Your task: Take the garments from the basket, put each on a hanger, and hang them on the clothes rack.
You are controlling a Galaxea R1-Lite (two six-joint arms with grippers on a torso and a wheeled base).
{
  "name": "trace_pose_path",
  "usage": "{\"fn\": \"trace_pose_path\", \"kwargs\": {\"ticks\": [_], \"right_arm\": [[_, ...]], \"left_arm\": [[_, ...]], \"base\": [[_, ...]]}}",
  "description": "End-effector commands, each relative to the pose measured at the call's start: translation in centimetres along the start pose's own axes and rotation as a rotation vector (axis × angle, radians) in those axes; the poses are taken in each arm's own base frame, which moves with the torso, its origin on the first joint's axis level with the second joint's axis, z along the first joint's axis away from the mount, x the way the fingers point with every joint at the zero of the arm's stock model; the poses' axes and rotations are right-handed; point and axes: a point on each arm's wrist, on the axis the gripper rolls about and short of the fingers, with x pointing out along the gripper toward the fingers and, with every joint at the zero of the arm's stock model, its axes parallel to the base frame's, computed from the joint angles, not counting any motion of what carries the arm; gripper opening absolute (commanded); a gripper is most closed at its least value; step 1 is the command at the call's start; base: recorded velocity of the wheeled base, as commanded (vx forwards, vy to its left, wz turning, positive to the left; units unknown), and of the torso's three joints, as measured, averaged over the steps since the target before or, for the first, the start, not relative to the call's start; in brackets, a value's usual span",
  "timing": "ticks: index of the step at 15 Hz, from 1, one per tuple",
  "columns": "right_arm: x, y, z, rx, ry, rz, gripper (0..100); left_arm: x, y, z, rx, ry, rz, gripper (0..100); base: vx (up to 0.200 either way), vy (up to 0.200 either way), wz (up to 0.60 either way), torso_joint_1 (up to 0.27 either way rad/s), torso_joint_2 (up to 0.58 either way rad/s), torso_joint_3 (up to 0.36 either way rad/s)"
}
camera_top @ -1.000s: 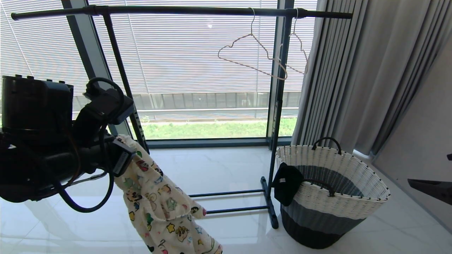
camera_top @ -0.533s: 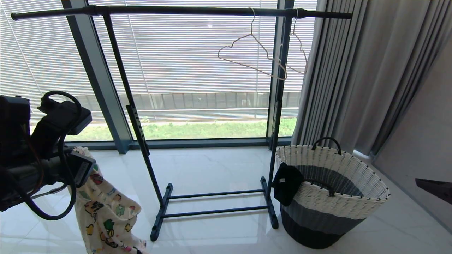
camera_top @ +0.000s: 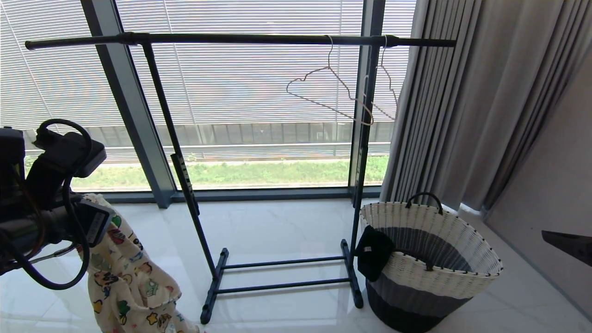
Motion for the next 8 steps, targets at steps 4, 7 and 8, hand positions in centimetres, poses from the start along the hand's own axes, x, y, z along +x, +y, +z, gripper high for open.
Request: {"fn": "trace_pose_path", "kwargs": {"ticks": [4, 7, 8], "right_arm": [[0.53, 0.05, 0.38, 0.001, -0.014, -0.001, 100], [0.62, 0.05, 0.49, 0.003, -0.022, -0.002, 100], [0.62, 0.05, 0.49, 0.003, -0.022, -0.002, 100]], "left_arm": [[-0.09, 0.06, 0.03, -0.003, -0.003, 0.003, 0], [-0.29, 0.12, 0.01, -0.005, -0.008, 0.005, 0], [-0.28, 0.1, -0.02, -0.004, -0.007, 0.004, 0]], "base": [[0.0, 0.0, 0.0, 0.193, -0.47, -0.282], [0.0, 0.0, 0.0, 0.216, -0.48, -0.282], [0.0, 0.0, 0.0, 0.227, -0.51, -0.286]]}}
